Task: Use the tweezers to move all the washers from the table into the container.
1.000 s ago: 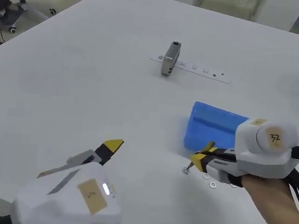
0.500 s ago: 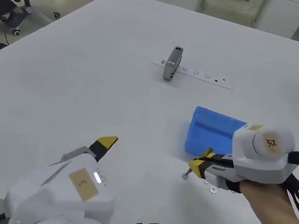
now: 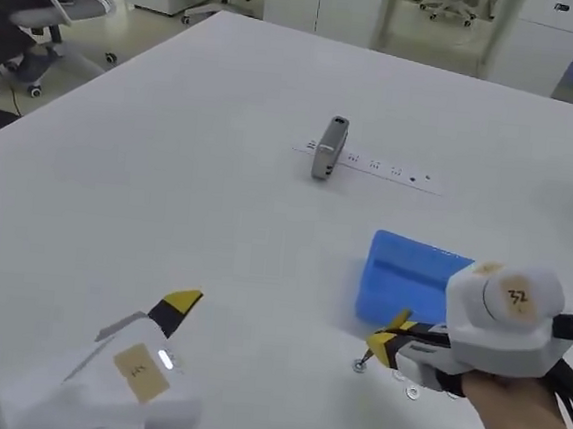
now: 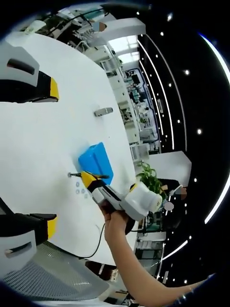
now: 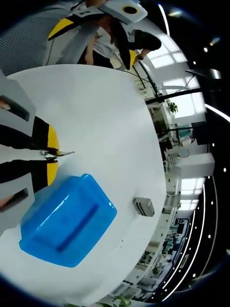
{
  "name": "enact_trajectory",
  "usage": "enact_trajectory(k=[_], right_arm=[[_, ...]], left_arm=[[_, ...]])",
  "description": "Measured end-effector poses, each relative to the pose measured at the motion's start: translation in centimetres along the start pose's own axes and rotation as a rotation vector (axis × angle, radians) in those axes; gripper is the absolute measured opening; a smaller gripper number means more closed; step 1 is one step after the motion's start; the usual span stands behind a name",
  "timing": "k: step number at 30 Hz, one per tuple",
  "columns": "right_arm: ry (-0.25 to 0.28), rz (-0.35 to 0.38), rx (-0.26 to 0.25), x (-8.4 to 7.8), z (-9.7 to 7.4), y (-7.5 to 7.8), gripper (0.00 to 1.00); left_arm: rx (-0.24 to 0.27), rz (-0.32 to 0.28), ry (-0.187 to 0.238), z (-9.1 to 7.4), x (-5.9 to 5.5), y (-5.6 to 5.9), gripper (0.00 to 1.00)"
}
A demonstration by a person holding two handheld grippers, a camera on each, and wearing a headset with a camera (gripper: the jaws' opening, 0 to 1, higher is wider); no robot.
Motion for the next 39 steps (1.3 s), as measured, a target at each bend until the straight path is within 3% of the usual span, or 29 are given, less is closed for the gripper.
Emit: enact_trajectory(k=[9,25,39], right_arm=[[-0.002,-0.008,-0.009,0.4,-0.8,0.0,0.02],[0.040,-0.039,-0.034,1.9,-3.4,-0.1,0.01],[0.067,-0.058,-0.053,3.2,-4.0,0.5,0.02]], left_arm=[[0.003,0.001,-0.004,0.0,-0.1,0.0,0.99],[0.015,0.033,-0.033,0.2,-0.4,0.2,0.99],[0.031,0.041,-0.052,0.4,-0.6,0.1,0.99]])
Point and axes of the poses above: the centre of the closed fingertips' face, and the gripper's own axes: z roughly forward along the fingers, y roughly to its right, x roughly out of its top, the point moved 7 cm from there along -z, roughly backward along the fingers, and after that the axes turned 14 degrees about -y, right-handed, at the moved point
